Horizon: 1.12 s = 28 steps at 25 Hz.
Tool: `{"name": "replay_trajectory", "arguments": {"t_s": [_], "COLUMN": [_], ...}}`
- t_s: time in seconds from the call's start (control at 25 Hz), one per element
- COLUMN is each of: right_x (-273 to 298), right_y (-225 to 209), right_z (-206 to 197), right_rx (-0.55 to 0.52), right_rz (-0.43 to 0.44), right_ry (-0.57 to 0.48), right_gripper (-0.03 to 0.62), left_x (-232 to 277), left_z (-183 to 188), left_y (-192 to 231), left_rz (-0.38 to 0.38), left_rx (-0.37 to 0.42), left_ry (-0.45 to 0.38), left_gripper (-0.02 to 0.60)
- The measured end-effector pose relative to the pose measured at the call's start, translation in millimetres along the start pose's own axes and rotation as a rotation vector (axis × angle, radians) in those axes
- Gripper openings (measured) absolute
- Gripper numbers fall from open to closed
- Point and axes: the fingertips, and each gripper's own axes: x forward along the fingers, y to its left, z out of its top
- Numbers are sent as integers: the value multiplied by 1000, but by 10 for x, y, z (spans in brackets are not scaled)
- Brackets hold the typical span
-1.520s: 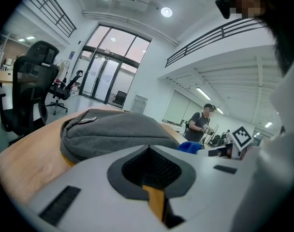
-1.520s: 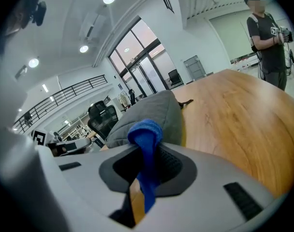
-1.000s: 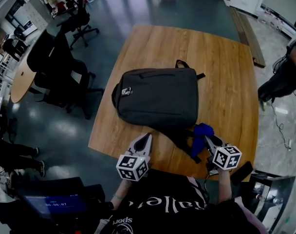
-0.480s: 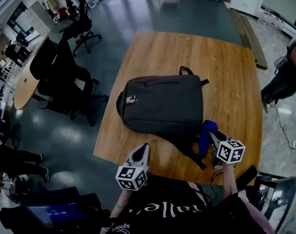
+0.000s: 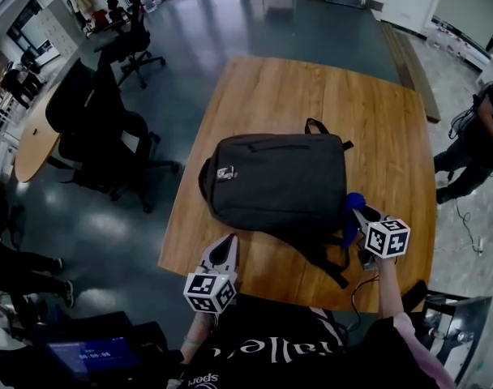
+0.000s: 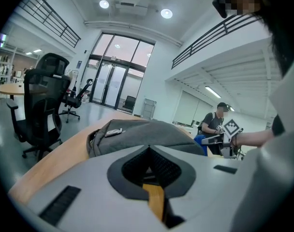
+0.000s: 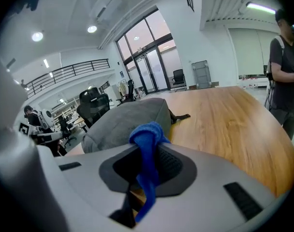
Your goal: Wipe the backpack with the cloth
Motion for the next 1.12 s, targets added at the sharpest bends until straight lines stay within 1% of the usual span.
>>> {"name": "replay_trajectory", "arguments": {"t_s": [0.12,0.2,0.32,0.48,0.64,0.8,0.92,1.04,1.12], "right_x": [113,152,201,325,614,865,1053,1210,1317], "right_y": [-101,-202,-362,-491,-477,-591,-650,-749,-799], "right_z": [133,230,383,578,909,1237,1449,1565,1641], "right_rx": [-17,-12,-14,-51,-79,-51,-60,-95,-114], "right_rz": [-23,-37,-54,-67,-72,-78,-88,-121,-146], "right_ry": [9,2,-5,16,47,56,59,92,110], "right_gripper": [54,55,55,55,55,54,55,55,55], "left_x": [25,32,42,51,67,63,59,62,67], "left_z": [44,51,8,-71,18,56,44,29,14], "left_y": [116,127,87,61,255,383,479,548,639], "left_rz": [-9,-20,-39,-64,-78,-82,-81,-82,-66], "left_rx": [35,43,41,43,38,26,19,13,6], "left_ry": [3,2,4,26,43,52,71,82,86], "left_gripper": [-2,-1,-2,-2,0,-2,-2,-2,-2]}}
